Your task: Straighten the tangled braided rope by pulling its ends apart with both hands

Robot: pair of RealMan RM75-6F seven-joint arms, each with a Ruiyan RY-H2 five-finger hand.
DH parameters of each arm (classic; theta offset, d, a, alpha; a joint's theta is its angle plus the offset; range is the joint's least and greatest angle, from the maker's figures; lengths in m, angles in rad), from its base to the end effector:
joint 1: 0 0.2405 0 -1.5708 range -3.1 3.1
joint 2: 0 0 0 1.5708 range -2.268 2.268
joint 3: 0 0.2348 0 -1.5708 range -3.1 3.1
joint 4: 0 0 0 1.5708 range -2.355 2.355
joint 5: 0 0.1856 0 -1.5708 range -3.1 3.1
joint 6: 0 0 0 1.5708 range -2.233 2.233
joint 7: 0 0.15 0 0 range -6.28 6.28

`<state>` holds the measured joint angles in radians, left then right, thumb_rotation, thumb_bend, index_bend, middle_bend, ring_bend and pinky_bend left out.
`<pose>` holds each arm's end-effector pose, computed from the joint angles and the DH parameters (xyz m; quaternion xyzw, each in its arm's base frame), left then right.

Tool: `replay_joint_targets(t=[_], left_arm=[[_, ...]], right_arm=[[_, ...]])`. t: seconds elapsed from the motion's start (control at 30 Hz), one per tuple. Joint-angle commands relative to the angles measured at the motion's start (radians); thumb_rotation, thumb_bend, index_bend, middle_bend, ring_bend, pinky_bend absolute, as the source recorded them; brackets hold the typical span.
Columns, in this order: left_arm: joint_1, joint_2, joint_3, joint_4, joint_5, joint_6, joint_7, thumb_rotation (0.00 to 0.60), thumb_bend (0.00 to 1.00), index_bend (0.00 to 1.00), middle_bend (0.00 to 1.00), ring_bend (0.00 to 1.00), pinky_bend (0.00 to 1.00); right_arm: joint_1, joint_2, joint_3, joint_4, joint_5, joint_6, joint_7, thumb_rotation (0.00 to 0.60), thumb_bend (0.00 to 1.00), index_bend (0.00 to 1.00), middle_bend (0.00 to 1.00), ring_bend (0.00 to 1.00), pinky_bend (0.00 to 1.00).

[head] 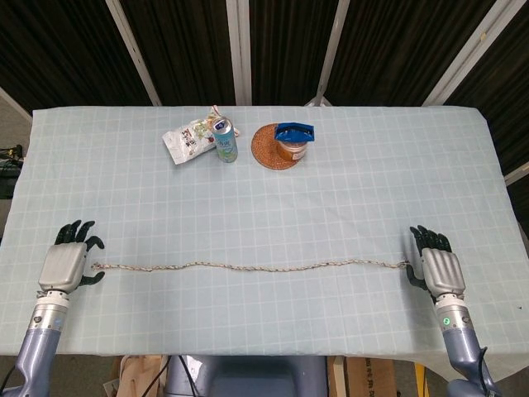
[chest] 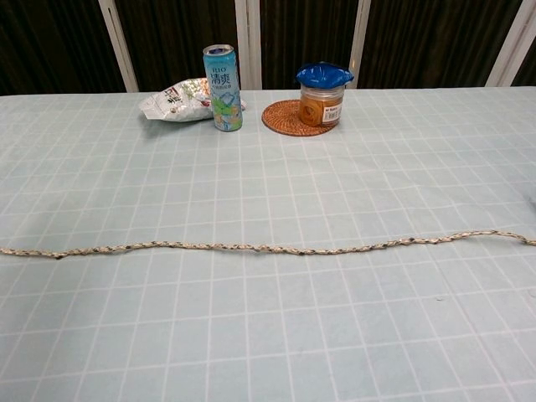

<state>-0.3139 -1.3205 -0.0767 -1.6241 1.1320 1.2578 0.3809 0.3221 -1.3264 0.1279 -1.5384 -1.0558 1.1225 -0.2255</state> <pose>-0.2683 0.2414 0.0935 -0.6302 -0.4264 -0.2804 0.5851 -0.2909 -0.2535 0.0910 0.5909 -0.4984 0.2836 0.5674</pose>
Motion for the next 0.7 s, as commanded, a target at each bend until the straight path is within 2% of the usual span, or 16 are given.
replay_joint_targets(t=[0.03,0.13,0.23,0.4,0.57,0.7], left_arm=[[0.006,0.023,0.002,-0.022,-0.001,0.003,0.003,0.600,0.12,0.29,0.01,0.00,0.00],[0.016,0.049,0.003,-0.048,0.009,0.013,-0.015,0.600,0.10,0.23,0.00,0.00,0.00],[0.036,0.084,0.004,-0.075,0.042,0.042,-0.060,0.600,0.10,0.21,0.00,0.00,0.00],[0.084,0.143,0.013,-0.115,0.146,0.122,-0.187,0.600,0.10,0.21,0.00,0.00,0.00],[0.148,0.188,0.070,-0.106,0.275,0.208,-0.263,0.600,0.10,0.19,0.00,0.00,0.00],[0.191,0.211,0.110,-0.079,0.355,0.264,-0.300,0.600,0.10,0.16,0.00,0.00,0.00]], right_arm=[[-0.003,0.010,0.005,-0.015,0.014,0.009,-0.013,0.600,0.51,0.00,0.00,0.00,0.00],[-0.009,0.026,0.008,-0.031,0.015,0.025,-0.020,0.600,0.51,0.00,0.00,0.00,0.00],[-0.022,0.055,0.010,-0.058,-0.009,0.057,-0.014,0.600,0.52,0.00,0.00,0.00,0.00],[-0.066,0.107,0.007,-0.107,-0.130,0.167,0.056,0.600,0.52,0.00,0.00,0.00,0.00],[-0.135,0.142,-0.059,-0.096,-0.324,0.310,0.101,0.600,0.52,0.00,0.00,0.00,0.00],[-0.191,0.170,-0.104,-0.108,-0.414,0.394,0.148,0.600,0.52,0.00,0.00,0.00,0.00]])
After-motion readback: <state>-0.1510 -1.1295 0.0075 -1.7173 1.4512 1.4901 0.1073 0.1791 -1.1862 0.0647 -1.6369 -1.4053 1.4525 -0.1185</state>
